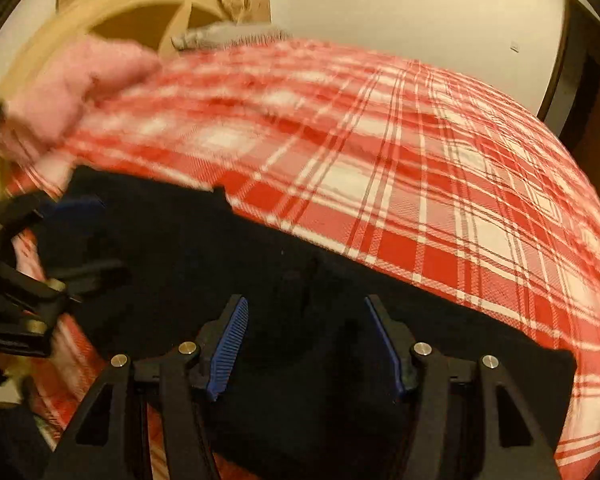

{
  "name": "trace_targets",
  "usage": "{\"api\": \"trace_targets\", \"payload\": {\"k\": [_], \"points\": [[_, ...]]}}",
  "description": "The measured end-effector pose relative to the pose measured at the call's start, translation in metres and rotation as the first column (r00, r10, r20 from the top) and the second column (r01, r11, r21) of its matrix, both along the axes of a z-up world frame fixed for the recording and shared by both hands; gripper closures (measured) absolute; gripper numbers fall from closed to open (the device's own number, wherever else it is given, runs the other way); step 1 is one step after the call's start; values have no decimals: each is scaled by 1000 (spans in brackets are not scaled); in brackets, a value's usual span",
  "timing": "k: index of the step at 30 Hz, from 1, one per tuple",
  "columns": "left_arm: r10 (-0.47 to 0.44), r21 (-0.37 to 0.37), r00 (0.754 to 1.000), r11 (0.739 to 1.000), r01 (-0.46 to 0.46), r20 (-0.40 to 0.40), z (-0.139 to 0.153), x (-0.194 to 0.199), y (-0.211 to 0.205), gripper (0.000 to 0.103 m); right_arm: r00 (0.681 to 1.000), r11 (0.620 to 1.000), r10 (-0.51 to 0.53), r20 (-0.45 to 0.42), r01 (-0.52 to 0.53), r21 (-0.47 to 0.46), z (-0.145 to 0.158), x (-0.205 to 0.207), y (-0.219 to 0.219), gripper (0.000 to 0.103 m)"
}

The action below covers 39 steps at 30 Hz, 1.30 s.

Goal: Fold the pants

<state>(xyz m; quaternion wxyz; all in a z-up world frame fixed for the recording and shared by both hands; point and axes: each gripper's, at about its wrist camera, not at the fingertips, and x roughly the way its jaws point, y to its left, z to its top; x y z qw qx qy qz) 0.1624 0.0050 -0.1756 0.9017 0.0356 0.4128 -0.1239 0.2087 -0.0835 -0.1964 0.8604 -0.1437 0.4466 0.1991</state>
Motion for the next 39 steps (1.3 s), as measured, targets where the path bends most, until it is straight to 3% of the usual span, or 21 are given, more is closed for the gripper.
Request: {"api": "trace_targets", "payload": {"k": [2, 4, 6, 7, 10, 15, 18, 19, 21, 26, 28, 30, 32, 34, 39], "points": [[4, -10, 1000, 1000, -4, 0, -1, -1, 5, 22, 998, 998, -55, -11, 55, -12, -9, 8, 2, 43], [6, -18, 1000, 1000, -6, 2, 0, -3, 10, 22, 995, 994, -101, -4, 101, 41, -5, 10, -7, 63], [12, -27, 1000, 1000, -12, 8, 2, -5, 18, 22, 987, 976, -159, -5, 158, 152, 5, 11, -25, 75], [17, -29, 1000, 999, -16, 11, 2, -5, 21, 22, 983, 966, -183, -5, 180, 185, 8, 11, -31, 75], [42, -22, 999, 999, -42, 19, 3, -7, 34, 22, 970, 937, -244, -8, 238, 256, 13, 19, -45, 75], [92, -12, 996, 996, -92, 20, 1, -12, 58, 22, 980, 924, -183, -73, 197, 326, 3, 20, -36, 73], [121, -1, 992, 993, -121, 21, 0, -17, 72, 22, 990, 944, -122, -70, 138, 298, -4, 12, -18, 49], [135, 5, 991, 991, -135, 19, -1, -18, 79, 22, 992, 950, -110, -60, 123, 286, -5, 10, -14, 48], [156, 19, 988, 988, -156, 23, -2, -20, 90, 22, 995, 961, -99, -29, 103, 257, -3, 3, -12, 48], [244, 49, 969, 968, -245, 35, -3, -26, 127, 22, 996, 953, -85, 29, 72, 295, 16, -33, -32, 47], [282, 53, 959, 957, -284, 40, -5, -28, 142, 22, 999, 966, -46, 12, 41, 255, 11, -40, -29, 47], [326, 64, 945, 943, -328, 39, -10, -26, 155, 22, 998, 987, 11, -61, -1, 162, -12, -43, -19, 47], [362, 69, 931, 929, -364, 38, -15, -23, 165, 22, 998, 995, 38, 41, -42, 95, -16, -55, -11, 47], [380, 68, 924, 922, -382, 39, -19, -22, 171, 22, 998, 997, 39, 45, -41, 65, -16, -58, -7, 46], [382, 78, 923, 920, -384, 36, -25, -19, 175, 22, 996, 986, 38, 78, -50, 158, 4, -66, -12, 46]]}}
